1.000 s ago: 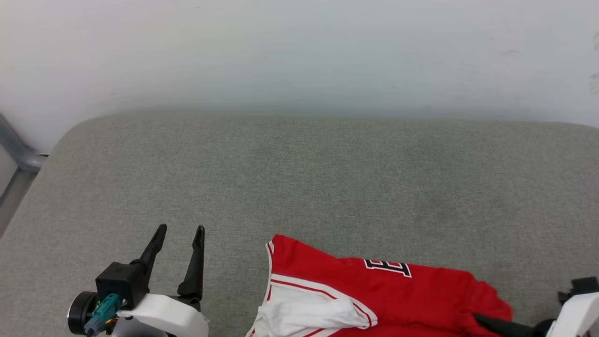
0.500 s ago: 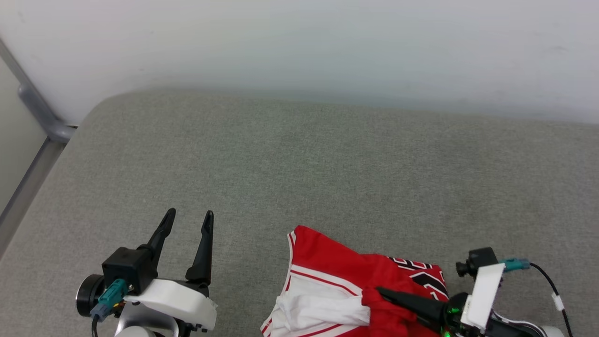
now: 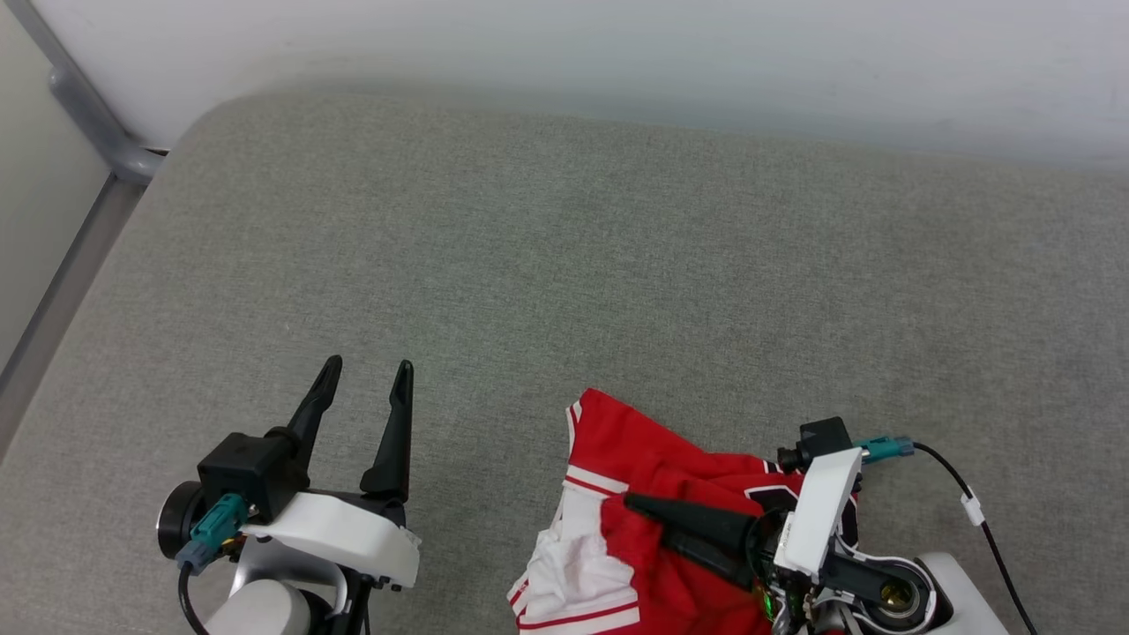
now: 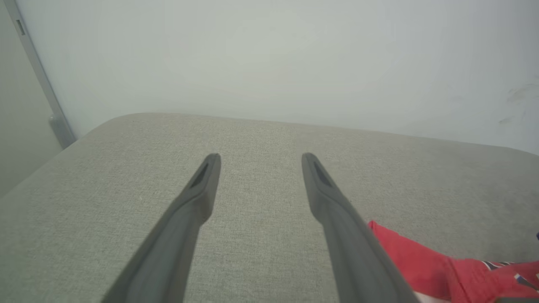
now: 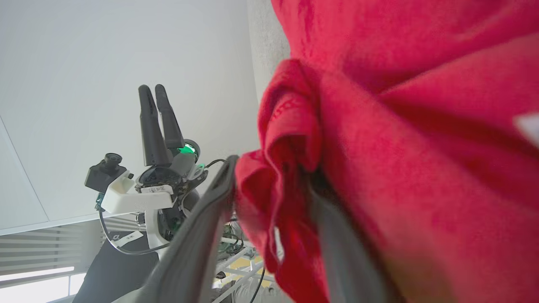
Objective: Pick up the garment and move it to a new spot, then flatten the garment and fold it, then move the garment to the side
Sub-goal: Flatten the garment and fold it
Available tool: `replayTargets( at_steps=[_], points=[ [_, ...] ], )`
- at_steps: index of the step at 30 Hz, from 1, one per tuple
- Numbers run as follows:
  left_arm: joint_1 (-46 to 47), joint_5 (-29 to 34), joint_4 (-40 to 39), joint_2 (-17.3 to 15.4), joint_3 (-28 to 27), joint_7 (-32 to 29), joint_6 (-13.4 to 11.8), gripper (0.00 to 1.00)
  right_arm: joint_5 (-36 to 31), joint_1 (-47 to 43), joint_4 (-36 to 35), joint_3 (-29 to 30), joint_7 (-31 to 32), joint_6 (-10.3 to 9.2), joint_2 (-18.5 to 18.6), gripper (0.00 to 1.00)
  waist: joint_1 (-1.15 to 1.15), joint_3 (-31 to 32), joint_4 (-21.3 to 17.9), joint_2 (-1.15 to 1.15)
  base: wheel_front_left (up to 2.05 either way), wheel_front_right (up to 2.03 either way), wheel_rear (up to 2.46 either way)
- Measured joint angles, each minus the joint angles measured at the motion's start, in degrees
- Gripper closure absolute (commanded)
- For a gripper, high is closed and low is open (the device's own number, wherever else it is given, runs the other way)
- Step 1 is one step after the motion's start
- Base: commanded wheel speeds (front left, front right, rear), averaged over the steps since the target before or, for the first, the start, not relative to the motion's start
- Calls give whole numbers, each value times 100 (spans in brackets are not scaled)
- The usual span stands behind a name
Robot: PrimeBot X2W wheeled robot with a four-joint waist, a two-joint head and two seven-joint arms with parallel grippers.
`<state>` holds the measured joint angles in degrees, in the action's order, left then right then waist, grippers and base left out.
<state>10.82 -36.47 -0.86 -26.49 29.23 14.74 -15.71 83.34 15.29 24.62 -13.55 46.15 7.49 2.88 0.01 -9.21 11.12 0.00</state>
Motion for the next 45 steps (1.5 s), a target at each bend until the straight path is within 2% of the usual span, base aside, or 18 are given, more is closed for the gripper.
replayTargets(
  at_steps=[4, 7, 10, 14, 18, 22, 25, 26, 28, 33, 37, 45],
  points=[
    [32, 34, 71, 32, -24, 8, 56, 0, -26, 2, -204, -186, -143, 0, 4, 0, 0, -3, -72, 0, 0, 0, 0],
    [61, 60, 94, 67, -27, 9, 86, 0, -326, -4, -575, -260, -350, 0, 40, 0, 0, 45, -110, 0, 0, 0, 0],
    [54, 85, 122, 77, -52, 15, 91, 0, -1025, -24, -1031, -346, -824, 1, 263, 0, 0, 100, -167, 0, 0, 0, 0],
    [-35, 101, 138, 80, -78, 15, 83, 0, -2394, -185, -1319, -255, -1764, 1, 630, 0, -1, 193, -256, 0, 0, 0, 0],
    [-104, 124, 142, 76, -116, 16, 47, 0, -3819, -381, -1448, 227, -2502, 1, 848, 0, -1, 283, -371, 0, 0, 0, 0],
    [-146, 147, 142, 49, -159, 16, 1, 0, -4932, -659, -1622, 1031, -2884, 1, 849, 0, -1, 361, -509, 0, 0, 0, 0],
    [-210, 162, 144, 32, -183, 16, -30, 0, -5745, -838, -1863, 1644, -3161, 1, 791, 0, 0, 437, -618, 0, 0, 0, 0],
    [-210, 162, 144, 32, -183, 16, -30, 0, -5745, -838, -1863, 1644, -3161, 1, 791, 0, 0, 437, -618, 0, 0, 0, 0],
    [-254, 194, 138, 8, -198, 16, -71, 0, -6397, -1054, -2152, 2079, -3409, 1, 602, 0, -1, 557, -702, 0, 0, 0, 0],
    [-450, 205, 160, -45, -226, 18, -146, 0, -6973, -1333, -2671, 2321, -3923, 1, 393, 0, -1, 803, -834, 0, 0, 0, 0],
    [-578, 238, 181, -68, -226, 21, -185, 0, -7117, -1545, -2883, 2305, -4114, 1, 303, 0, -1, 950, -903, 0, 0, 0, 0],
    [-844, 302, 221, -88, -283, 25, -269, 0, -7276, -2173, -3197, 2072, -4170, 1, 99, 0, -1, 1196, -1004, 0, 0, 0, 0]
  ],
)
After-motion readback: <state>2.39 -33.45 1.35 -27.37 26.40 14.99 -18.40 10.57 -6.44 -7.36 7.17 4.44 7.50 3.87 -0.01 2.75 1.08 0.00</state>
